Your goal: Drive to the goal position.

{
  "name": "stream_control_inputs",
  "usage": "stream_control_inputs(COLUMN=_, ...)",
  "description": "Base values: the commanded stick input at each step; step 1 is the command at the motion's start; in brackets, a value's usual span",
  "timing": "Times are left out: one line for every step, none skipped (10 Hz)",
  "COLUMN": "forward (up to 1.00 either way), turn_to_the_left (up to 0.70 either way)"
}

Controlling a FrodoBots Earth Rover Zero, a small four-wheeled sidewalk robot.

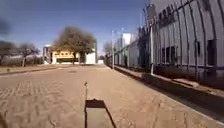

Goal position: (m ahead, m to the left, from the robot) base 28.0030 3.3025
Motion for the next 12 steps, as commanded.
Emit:
stream_control_inputs(forward=1.00, turn_to_the_left=0.00)
stream_control_inputs(forward=1.00, turn_to_the_left=0.12)
stream_control_inputs(forward=1.00, turn_to_the_left=0.25)
stream_control_inputs(forward=1.00, turn_to_the_left=0.18)
stream_control_inputs(forward=1.00, turn_to_the_left=0.07)
stream_control_inputs(forward=1.00, turn_to_the_left=0.00)
stream_control_inputs(forward=1.00, turn_to_the_left=0.00)
stream_control_inputs(forward=1.00, turn_to_the_left=0.00)
stream_control_inputs(forward=1.00, turn_to_the_left=0.00)
stream_control_inputs(forward=1.00, turn_to_the_left=0.00)
stream_control_inputs(forward=1.00, turn_to_the_left=0.00)
stream_control_inputs(forward=1.00, turn_to_the_left=0.00)
